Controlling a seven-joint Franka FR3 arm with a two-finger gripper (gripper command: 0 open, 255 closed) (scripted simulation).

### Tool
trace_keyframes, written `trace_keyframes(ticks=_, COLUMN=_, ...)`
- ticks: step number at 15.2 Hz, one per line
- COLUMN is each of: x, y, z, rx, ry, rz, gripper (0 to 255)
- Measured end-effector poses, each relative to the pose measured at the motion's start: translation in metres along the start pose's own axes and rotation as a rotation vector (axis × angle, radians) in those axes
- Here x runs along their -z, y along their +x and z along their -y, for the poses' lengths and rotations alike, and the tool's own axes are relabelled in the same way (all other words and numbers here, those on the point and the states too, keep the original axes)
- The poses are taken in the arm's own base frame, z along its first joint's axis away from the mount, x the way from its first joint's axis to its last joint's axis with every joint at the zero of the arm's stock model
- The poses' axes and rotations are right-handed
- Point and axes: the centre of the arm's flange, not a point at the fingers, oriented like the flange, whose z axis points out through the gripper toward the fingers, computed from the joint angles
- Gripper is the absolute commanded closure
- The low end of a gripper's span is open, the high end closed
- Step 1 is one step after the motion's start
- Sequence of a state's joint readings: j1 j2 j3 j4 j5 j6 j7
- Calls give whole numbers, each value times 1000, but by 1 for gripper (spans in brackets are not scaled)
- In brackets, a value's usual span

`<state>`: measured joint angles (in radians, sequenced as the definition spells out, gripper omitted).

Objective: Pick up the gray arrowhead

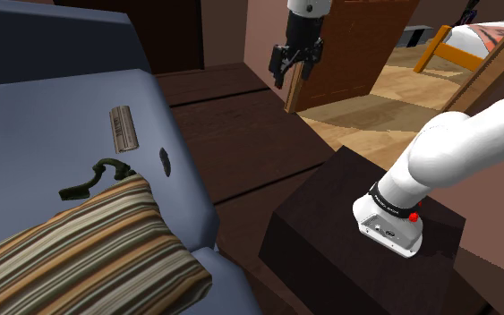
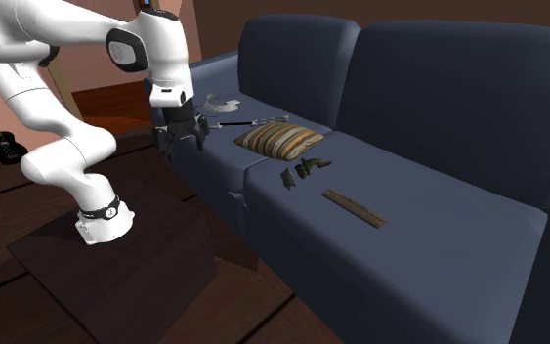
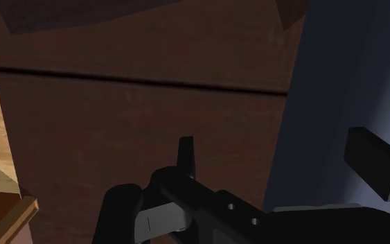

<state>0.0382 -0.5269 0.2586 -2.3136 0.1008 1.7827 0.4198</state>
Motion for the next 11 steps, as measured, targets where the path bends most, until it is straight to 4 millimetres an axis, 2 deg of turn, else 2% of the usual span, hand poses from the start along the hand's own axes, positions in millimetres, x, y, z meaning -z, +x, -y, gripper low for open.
trace_keyframes(ticks=4, x=-22, y=6, z=46, rx=-24, ry=7, rz=-1, gripper=0)
trace_keyframes(ticks=11, x=-57, y=31, z=125, rx=-64, ry=21, rz=-2, gripper=0)
